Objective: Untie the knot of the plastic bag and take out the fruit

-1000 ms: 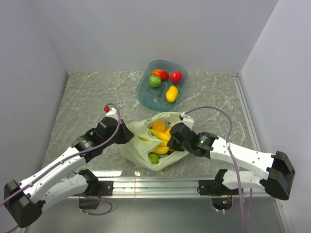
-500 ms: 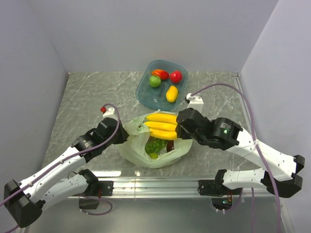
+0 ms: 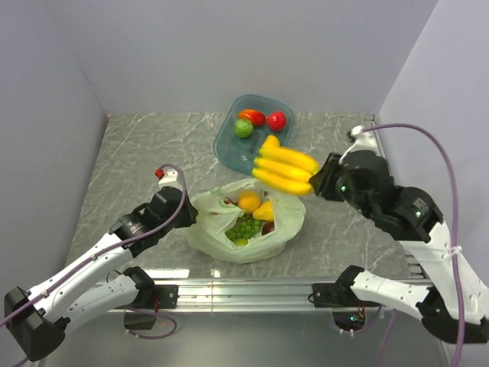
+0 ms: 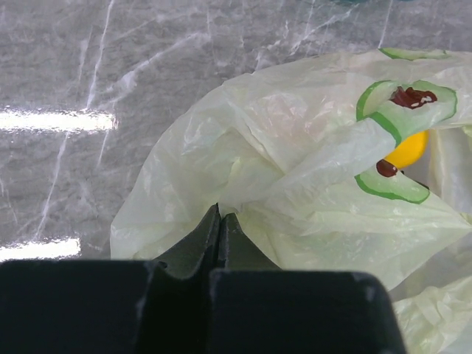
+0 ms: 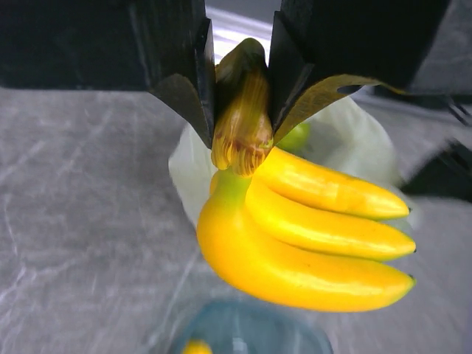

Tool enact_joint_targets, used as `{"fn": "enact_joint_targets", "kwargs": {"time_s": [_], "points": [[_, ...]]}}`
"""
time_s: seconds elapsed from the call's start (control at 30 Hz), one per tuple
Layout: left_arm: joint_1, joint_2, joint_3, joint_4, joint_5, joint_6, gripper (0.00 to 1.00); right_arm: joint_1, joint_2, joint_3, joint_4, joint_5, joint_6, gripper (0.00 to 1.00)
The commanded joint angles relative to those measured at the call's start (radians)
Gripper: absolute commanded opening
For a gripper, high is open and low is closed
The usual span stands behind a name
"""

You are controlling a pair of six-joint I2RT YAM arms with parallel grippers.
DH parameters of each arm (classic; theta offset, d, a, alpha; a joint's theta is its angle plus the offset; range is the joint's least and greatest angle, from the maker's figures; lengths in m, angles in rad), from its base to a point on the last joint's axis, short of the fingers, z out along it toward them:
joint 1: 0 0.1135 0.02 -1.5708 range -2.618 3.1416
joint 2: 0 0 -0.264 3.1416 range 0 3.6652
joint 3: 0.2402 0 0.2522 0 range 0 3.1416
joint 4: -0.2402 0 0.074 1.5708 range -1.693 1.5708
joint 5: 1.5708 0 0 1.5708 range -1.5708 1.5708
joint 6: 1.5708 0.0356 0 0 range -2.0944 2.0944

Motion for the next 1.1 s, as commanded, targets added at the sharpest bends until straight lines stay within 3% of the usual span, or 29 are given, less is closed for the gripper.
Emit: {"fn": "enact_joint_targets", "kwargs": {"time_s": [0.0,0.13,0.37,0.63,0.8,0.97,1.0,1.03,1.07], "points": [[-0.002,-0.037,-0.025,0.023,0.044,0.035,0.01,-0.158,0.009,0.017,0.262,-0.186,-0.078,0.0],[-0.001,-0.031,-0.034,0.04,0.126,0.061,0.01,-0.359,0.115,0.02,0.416,-0.338,-0.061,0.0],[-0.001,0.035,-0.042,0.075,0.247,0.091,0.01,-0.534,0.398,0.1,0.675,-0.451,-0.047,0.0],[-0.004,0.08,0.004,0.034,0.221,0.036,0.01,-0.568,0.747,0.218,0.845,-0.556,-0.184,0.0],[-0.002,0.133,0.038,0.007,0.171,-0.013,0.0,-0.563,0.859,0.195,0.921,-0.677,-0.36,0.0],[-0.004,0.199,0.089,-0.02,0.129,-0.074,0.01,-0.559,0.931,0.147,0.948,-0.677,-0.409,0.0],[-0.002,0.204,0.093,-0.018,0.123,-0.08,0.0,-0.56,0.937,0.14,0.957,-0.682,-0.41,0.02],[-0.002,0.213,0.099,-0.01,0.12,-0.082,0.01,-0.559,0.945,0.133,0.965,-0.685,-0.408,0.22],[-0.002,0.215,0.104,-0.01,0.114,-0.08,0.01,-0.559,0.946,0.13,0.964,-0.68,-0.406,0.36]]}}
